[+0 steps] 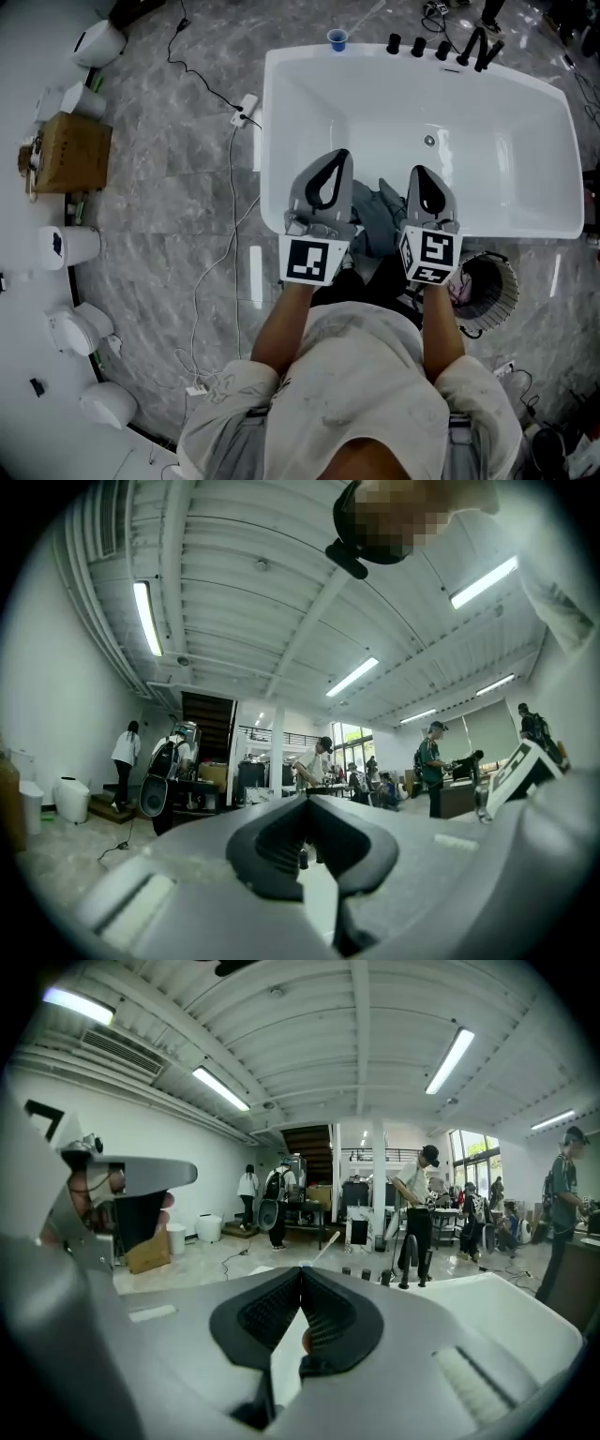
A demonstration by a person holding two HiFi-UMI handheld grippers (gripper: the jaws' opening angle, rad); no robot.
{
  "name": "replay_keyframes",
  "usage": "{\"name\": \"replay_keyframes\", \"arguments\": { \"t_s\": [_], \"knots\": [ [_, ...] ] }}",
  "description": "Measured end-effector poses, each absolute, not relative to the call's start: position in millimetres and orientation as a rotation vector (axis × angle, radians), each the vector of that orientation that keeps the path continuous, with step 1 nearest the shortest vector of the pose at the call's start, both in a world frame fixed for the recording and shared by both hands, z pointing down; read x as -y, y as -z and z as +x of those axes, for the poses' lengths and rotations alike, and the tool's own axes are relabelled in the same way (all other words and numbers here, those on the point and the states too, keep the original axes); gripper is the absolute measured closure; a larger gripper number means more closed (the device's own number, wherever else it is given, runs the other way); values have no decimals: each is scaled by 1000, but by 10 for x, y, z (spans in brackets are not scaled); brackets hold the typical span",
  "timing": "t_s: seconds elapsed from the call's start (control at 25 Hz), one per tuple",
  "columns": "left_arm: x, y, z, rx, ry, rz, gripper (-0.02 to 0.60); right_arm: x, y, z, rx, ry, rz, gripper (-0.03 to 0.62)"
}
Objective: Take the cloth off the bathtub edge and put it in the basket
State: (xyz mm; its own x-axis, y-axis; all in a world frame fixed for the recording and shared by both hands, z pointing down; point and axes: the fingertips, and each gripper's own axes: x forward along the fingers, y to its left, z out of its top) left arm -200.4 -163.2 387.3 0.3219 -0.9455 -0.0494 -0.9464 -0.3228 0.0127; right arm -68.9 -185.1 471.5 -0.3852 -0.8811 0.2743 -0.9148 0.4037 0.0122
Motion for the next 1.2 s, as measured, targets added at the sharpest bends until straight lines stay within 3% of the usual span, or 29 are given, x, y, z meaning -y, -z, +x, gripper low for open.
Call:
{"name": "replay_keyframes", "arguments": {
  "t_s": [0.28, 0.64, 0.76, 1.08, 1.2],
  "knots": [
    [1618, -4125, -1930, -1801, -49, -2559, 581, 1781, -5472, -561, 2325, -363, 1540, 588],
    [1571, -4508, -1908, -1827, 24, -2610, 581, 1391, -6647, -629, 2177, -595, 1338, 495],
    [1595, -4635, -1914, -1834, 42, -2624, 581, 1310, -6938, -669, 2137, -654, 1272, 416],
    [1530, -5009, -1883, -1869, 121, -2670, 581, 1031, -7611, -706, 2036, -816, 1155, 111],
    [1522, -5132, -1882, -1878, 142, -2681, 581, 935, -7829, -707, 1986, -846, 1117, 34]
  ]
}}
